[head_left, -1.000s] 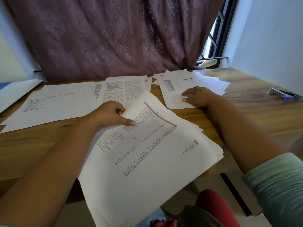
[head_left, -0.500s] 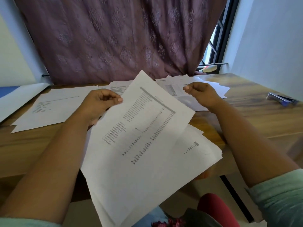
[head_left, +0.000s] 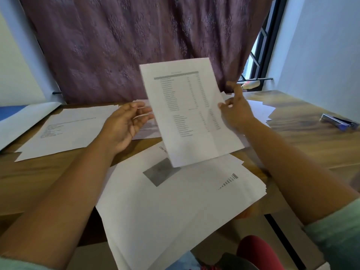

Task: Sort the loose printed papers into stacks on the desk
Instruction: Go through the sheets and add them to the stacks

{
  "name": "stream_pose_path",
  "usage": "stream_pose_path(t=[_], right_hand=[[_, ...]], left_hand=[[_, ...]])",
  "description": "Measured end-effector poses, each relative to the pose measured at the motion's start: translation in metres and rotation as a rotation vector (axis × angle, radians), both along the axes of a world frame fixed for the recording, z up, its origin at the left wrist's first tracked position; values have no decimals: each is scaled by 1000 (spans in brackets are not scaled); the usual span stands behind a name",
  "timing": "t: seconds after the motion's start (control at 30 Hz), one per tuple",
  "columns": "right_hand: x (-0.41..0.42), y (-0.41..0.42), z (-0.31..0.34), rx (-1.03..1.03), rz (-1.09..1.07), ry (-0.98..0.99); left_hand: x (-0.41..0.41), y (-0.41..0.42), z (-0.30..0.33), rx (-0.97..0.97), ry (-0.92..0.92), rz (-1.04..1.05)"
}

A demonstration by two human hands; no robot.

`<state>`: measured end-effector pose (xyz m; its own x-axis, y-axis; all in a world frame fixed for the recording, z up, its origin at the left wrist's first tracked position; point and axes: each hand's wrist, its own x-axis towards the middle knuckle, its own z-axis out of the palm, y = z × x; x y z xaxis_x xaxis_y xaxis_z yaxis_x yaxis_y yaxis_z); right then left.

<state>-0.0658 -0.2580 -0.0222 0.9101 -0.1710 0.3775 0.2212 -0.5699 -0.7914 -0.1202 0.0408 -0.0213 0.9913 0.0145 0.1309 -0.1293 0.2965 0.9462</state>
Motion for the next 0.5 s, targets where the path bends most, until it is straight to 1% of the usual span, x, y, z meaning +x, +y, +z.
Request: stream_pose_path(t=[0.03,0.1,0.13,0.17,0.2,0.27,0.3,0.33,0.4,0.43,0.47,0.5], right_hand=[[11,-10,0,-21,-52,-63],[33,-36,-4,-82,-141,-96],[42,-50,-11,-149,-191,-76],[51,-63,-19,-254,-243,-43],[59,-75,-29,-379,-293,19],[67,-88,-42,-630,-364,204],[69,-90,-42,-720,-376,275],[67,-86,-39,-768,-352,292],[66,-75,-31,-734,-170,242],[65,-66,-30,-698,-52,263],[63,-58,-31,-715,38,334],[61,-51,-33,-788,85,419]], left_hand=[[0,-1,-4,191,-15,-17],[0,-5,-18,820,-70,31],[0,-7,-24,1056,-71,42],[0,-10,-27,1194,-38,20],[0,-13,-29,1277,1,-8],[-1,-17,-29,1387,25,-38],[0,-18,-28,1399,31,-39],[-1,-19,-28,1384,26,-37],[-1,-22,-28,1345,28,-36],[-1,-23,-27,1339,35,-42],[-1,-23,-27,1335,41,-48],[-1,-23,-26,1335,50,-57]])
